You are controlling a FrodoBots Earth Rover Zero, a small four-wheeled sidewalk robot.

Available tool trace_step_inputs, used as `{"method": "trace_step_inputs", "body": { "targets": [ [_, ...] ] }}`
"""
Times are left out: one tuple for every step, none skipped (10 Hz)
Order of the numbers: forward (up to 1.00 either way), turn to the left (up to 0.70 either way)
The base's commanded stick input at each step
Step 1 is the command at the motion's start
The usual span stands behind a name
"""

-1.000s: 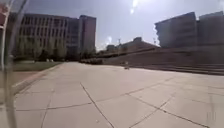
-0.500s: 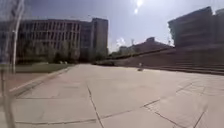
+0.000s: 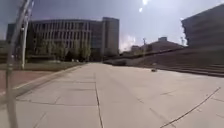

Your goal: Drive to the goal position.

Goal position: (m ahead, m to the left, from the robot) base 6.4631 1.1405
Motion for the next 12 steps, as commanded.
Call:
{"method": "trace_step_inputs", "body": {
  "targets": [
    [0.85,0.00],
    [0.85,0.00],
    [0.85,0.00],
    [0.85,-0.03],
    [0.85,-0.14],
    [0.85,-0.27],
    [0.85,-0.09],
    [0.85,0.00],
    [0.85,0.00],
    [0.85,0.00],
    [0.85,0.00],
    [0.85,0.00]
  ]
}}
